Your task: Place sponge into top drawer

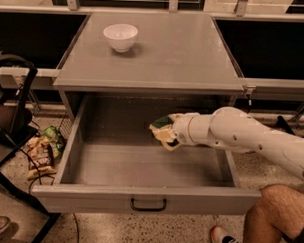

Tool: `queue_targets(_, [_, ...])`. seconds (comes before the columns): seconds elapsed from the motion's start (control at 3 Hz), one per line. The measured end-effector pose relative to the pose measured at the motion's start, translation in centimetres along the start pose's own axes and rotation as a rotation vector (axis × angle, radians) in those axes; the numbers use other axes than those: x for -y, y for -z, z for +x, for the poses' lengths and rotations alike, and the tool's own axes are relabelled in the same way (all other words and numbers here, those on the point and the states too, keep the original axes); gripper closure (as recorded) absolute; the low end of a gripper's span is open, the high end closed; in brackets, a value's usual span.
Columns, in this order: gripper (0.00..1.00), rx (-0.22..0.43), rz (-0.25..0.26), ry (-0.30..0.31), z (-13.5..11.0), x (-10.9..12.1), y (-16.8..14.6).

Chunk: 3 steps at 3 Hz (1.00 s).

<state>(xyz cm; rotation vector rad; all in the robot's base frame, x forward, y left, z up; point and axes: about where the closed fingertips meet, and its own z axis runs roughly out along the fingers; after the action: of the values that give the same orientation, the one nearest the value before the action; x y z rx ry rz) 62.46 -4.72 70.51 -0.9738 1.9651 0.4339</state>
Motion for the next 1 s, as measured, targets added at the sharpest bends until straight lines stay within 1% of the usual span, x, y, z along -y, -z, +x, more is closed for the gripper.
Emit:
queue_targets(0.33, [1.00, -0.083, 0.072, 0.057, 4.2, 2.5, -2.3])
queue_targets(0.67, [1.00, -0.135, 0.069, 0.063, 6.6, 3.2, -3.2])
queue_targets(1.0, [0.82, -0.139, 0.072, 0.063, 6.7, 3.4, -3.2])
